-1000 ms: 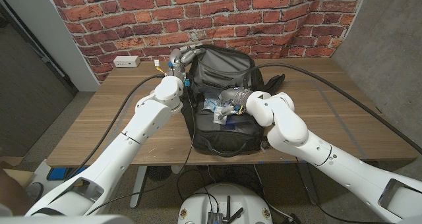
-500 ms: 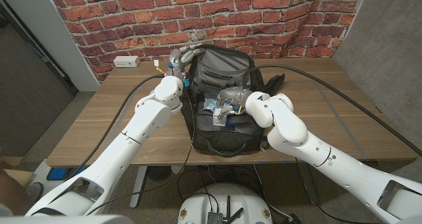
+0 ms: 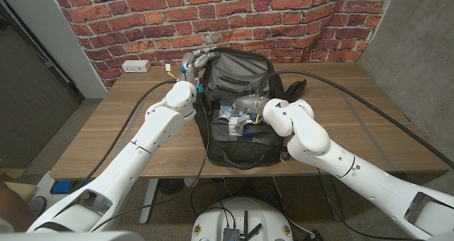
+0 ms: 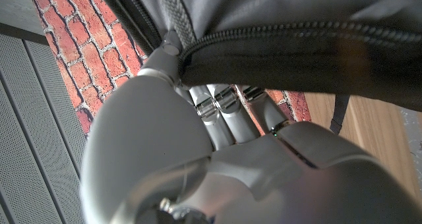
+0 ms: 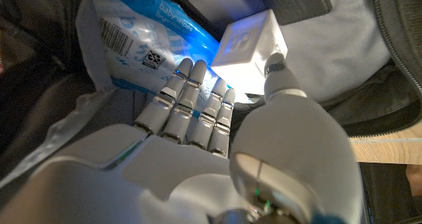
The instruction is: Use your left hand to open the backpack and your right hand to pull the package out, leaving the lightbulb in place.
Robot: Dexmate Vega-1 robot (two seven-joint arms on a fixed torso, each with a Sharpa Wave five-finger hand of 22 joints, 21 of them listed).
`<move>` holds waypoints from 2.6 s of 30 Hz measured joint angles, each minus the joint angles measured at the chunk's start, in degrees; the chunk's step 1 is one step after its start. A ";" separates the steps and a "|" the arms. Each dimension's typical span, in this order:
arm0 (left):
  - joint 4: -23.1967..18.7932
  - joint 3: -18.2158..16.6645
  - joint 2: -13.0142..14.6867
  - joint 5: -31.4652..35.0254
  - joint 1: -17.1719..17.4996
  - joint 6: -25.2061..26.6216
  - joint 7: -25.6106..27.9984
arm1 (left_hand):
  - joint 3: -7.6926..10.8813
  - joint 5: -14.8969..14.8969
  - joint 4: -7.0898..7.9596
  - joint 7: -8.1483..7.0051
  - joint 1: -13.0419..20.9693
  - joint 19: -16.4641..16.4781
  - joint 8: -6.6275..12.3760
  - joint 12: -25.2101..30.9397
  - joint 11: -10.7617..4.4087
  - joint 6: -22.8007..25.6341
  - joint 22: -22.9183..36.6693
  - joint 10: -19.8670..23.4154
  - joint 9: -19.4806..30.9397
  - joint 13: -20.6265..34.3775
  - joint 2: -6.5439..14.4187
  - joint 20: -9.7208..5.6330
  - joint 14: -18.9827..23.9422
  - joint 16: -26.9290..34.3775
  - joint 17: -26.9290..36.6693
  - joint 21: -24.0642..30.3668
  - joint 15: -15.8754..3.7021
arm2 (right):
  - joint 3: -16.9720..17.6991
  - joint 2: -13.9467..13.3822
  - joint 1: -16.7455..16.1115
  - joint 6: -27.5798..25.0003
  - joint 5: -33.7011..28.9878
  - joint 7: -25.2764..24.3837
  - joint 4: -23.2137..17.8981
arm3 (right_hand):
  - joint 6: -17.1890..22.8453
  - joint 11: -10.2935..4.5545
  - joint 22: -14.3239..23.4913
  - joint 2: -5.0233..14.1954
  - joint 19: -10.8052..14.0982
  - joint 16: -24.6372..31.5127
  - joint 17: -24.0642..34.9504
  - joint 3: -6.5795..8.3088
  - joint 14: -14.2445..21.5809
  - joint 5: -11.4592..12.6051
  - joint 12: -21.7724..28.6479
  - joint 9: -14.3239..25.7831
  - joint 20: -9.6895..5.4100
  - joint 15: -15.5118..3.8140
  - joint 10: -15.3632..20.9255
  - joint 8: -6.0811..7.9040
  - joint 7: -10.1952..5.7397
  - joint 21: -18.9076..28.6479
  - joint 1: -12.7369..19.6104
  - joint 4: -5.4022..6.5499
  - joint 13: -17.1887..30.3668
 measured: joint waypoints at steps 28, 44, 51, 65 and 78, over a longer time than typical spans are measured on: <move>0.40 0.11 -0.06 -0.12 -0.10 -0.32 -0.16 | 0.00 -0.06 0.00 -0.02 0.00 0.00 -0.01 0.11 -0.02 -0.02 0.00 -0.02 -0.02 0.00 0.00 0.00 0.09 -0.07 0.04 0.00 -0.09 | 0.75 -0.42 -2.82 2.35 -2.01 -6.41 0.54 | 6.53 1.01 1.01 2.90 4.42 6.49 7.66 1.18 10.71 -0.09 6.55 1.08 -0.47 -1.21 4.81 3.12 -1.74 3.25 10.61 -0.80 2.69; -0.12 0.10 -0.05 0.03 0.37 -0.52 0.22 | 0.00 -0.18 0.00 -0.10 0.00 0.00 -0.17 -0.07 -0.11 -0.10 0.00 -0.11 -0.04 0.00 0.00 0.00 0.08 -0.28 0.03 0.00 -0.08 | 2.75 -0.83 -5.02 2.86 -0.87 -10.79 -0.67 | 8.68 -4.01 1.33 4.00 5.57 6.49 8.83 1.50 13.71 0.12 11.80 1.08 -0.62 -1.80 11.06 4.00 -2.03 4.44 12.29 -0.48 10.39; -0.32 0.09 -0.05 0.12 0.51 -0.53 0.36 | 0.00 0.00 0.00 -0.11 0.00 0.00 -0.19 0.10 -0.12 -0.11 0.00 -0.12 -0.05 0.00 0.00 0.00 0.08 -0.28 0.00 0.00 -0.08 | 3.42 -1.12 -5.82 2.85 -0.33 -11.78 -1.55 | 9.28 -3.90 1.33 4.00 5.88 6.49 9.12 1.59 14.56 0.32 12.10 1.07 -0.70 -2.11 11.56 4.29 -2.03 4.88 12.29 -0.40 10.89; -0.44 0.03 -0.06 0.18 0.62 -0.60 0.41 | 0.00 -0.01 0.00 -0.11 0.00 0.00 -0.20 0.12 -0.21 -0.12 0.00 -0.21 0.00 0.00 0.00 0.00 0.07 -0.32 0.00 0.00 -0.07 | 4.31 -1.68 -7.25 2.39 -0.16 -12.69 -3.48 | 10.40 -3.90 1.60 4.31 5.88 5.95 9.76 1.59 15.37 0.32 13.21 1.07 -0.70 -2.43 12.17 4.93 -2.35 5.54 12.59 -0.40 11.95; -0.45 0.02 -0.03 0.20 0.58 -0.56 0.34 | 0.00 -0.06 0.00 0.01 0.00 0.00 -0.22 0.09 -0.18 0.00 0.00 -0.18 -0.01 0.00 0.00 0.00 0.07 -0.26 0.04 0.00 -0.07 | 5.03 -2.21 -7.95 1.86 -0.17 -10.69 -5.47 | 6.21 -1.38 1.21 1.02 2.45 -0.68 9.27 -0.25 9.94 0.32 9.53 1.06 -0.23 -1.21 4.84 3.10 -1.03 5.80 9.88 0.94 11.84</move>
